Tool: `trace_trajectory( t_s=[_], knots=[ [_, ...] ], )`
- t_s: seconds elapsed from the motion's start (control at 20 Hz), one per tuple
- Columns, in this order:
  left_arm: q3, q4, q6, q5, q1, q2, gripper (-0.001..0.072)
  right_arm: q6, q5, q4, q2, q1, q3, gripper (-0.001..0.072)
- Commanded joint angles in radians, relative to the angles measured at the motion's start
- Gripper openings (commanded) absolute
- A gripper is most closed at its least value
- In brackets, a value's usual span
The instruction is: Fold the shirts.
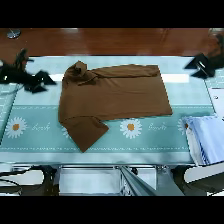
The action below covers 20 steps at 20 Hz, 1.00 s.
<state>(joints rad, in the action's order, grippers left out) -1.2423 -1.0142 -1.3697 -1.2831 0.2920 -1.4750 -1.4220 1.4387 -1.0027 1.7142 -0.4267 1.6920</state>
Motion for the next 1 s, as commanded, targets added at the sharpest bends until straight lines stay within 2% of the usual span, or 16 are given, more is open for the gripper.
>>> trace_trajectory(
  t_s=[0.0, 0.15, 0.3, 0.45, 0.6, 0.8, 0.85, 0.9, 0.95],
  knots=[
    [0.330, 0.014, 0.024, 0.019, 0.137, 0.140, 0.0702, 0.106, -0.100, 0.014, -0.186, -0.100, -0.370, 0.0623],
    [0.577, 0.143, 0.088, 0.134, 0.238, 0.279, 0.0702, 0.199, -0.219, 0.156, -0.316, -0.113, -0.694, 0.0622],
    [0.695, 0.272, 0.199, 0.148, 0.270, 0.300, 0.0702, 0.252, -0.262, 0.257, -0.361, -0.112, -0.856, 0.0622],
    [0.742, 0.365, 0.263, 0.216, 0.238, 0.293, 0.0702, 0.277, -0.255, 0.298, -0.361, -0.111, -0.896, 0.0618],
    [0.743, 0.394, 0.262, 0.275, 0.142, 0.275, 0.0702, 0.275, -0.254, 0.299, -0.361, -0.112, -0.896, 0.0618],
    [0.740, 0.394, 0.262, 0.291, 0.042, 0.234, 0.0690, 0.274, -0.254, 0.296, -0.361, -0.112, -0.896, 0.0618],
    [0.736, 0.394, 0.262, 0.295, 0.043, 0.232, 0.0436, 0.263, -0.254, 0.289, -0.361, -0.112, -0.896, 0.0618],
    [0.727, 0.395, 0.266, 0.296, 0.050, 0.233, 0.0040, 0.248, -0.252, 0.270, -0.361, -0.112, -0.896, 0.0618],
    [0.713, 0.395, 0.266, 0.293, 0.053, 0.233, 0.0025, 0.225, -0.249, 0.235, -0.360, -0.112, -0.896, 0.0619]
  ],
)
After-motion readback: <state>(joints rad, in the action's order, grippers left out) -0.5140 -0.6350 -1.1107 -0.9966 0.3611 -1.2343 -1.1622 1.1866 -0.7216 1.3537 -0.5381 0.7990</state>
